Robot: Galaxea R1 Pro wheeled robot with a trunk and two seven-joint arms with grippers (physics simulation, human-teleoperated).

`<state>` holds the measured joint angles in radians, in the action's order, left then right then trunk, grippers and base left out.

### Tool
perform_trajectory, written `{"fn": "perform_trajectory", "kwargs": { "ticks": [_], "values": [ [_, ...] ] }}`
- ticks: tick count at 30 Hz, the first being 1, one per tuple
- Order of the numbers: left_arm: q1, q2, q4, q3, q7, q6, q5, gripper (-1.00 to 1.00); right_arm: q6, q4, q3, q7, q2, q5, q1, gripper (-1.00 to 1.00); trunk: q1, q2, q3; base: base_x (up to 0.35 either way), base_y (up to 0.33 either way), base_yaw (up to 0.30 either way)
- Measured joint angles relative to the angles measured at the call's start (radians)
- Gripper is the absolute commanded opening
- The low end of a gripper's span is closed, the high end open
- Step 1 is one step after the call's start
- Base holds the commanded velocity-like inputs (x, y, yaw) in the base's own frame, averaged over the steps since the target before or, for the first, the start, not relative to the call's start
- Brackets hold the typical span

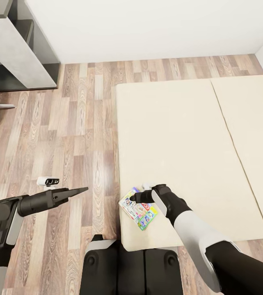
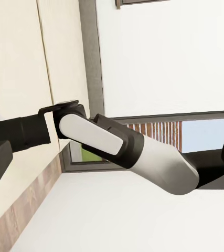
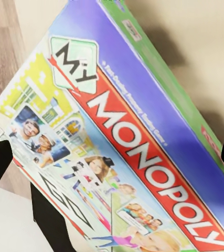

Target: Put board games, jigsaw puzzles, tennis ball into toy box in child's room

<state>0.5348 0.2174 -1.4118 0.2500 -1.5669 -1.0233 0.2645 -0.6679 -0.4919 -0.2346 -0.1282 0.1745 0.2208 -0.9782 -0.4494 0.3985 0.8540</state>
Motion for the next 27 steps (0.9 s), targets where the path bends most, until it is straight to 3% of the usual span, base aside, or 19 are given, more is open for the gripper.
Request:
{"fn": "perform_trajectory", "kwargs": {
  "ticks": [27],
  "values": [
    [0.0, -0.001, 0.0, 0.005, 0.0, 0.0, 0.0, 1.0, -0.031, 0.0, 0.002, 0.0, 0.0, 0.001, 0.01, 1.0, 0.0, 0.0, 0.0, 0.0, 0.0, 0.0]
  ]
}}
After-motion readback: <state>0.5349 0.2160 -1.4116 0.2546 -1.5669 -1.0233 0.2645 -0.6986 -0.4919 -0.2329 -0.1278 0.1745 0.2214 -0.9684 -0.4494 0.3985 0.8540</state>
